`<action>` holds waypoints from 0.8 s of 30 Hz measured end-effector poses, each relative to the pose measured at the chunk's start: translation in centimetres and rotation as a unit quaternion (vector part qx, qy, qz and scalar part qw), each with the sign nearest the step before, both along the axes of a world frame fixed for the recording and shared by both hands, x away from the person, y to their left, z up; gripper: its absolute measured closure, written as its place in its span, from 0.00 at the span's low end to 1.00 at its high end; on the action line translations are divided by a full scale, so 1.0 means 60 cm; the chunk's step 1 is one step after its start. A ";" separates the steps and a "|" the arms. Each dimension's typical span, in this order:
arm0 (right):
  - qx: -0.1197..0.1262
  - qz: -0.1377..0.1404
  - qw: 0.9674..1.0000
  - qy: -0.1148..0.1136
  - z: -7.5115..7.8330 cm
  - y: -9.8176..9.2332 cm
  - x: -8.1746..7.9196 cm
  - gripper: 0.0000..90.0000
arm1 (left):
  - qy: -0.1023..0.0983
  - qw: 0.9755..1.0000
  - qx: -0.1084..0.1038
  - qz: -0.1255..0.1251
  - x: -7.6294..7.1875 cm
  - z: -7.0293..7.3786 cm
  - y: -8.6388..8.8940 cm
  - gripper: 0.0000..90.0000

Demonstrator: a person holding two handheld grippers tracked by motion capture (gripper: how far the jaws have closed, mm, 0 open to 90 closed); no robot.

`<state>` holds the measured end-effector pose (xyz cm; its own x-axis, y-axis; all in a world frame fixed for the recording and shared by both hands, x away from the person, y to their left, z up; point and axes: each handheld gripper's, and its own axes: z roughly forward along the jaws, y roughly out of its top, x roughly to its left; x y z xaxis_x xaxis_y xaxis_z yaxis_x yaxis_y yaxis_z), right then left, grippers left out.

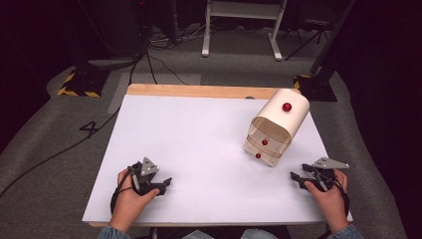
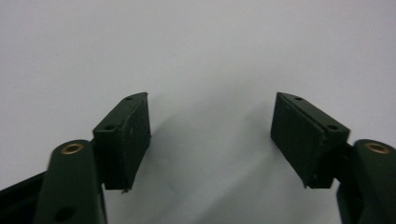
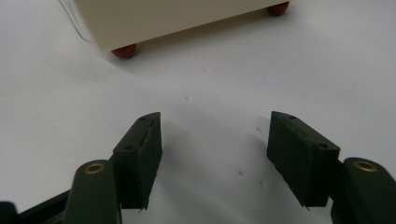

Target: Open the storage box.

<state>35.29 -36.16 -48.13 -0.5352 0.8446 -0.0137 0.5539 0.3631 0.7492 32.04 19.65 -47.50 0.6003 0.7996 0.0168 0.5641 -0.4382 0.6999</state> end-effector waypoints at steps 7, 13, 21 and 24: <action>0.001 0.000 1.000 0.000 0.000 0.000 0.000 0.40 | -0.026 0.998 -0.044 -0.024 -0.001 0.044 -0.039 0.41; 0.001 0.000 1.000 -0.002 -0.001 0.000 -0.001 0.40 | -0.060 0.992 -0.078 -0.077 0.008 0.068 -0.102 0.51; -0.002 0.000 1.000 -0.005 -0.001 0.001 -0.002 0.40 | -0.066 0.988 -0.116 -0.082 0.026 0.077 -0.188 0.45; -0.001 0.000 1.000 -0.006 -0.002 0.001 -0.002 0.40 | -0.065 0.986 -0.123 -0.093 0.034 0.078 -0.224 0.46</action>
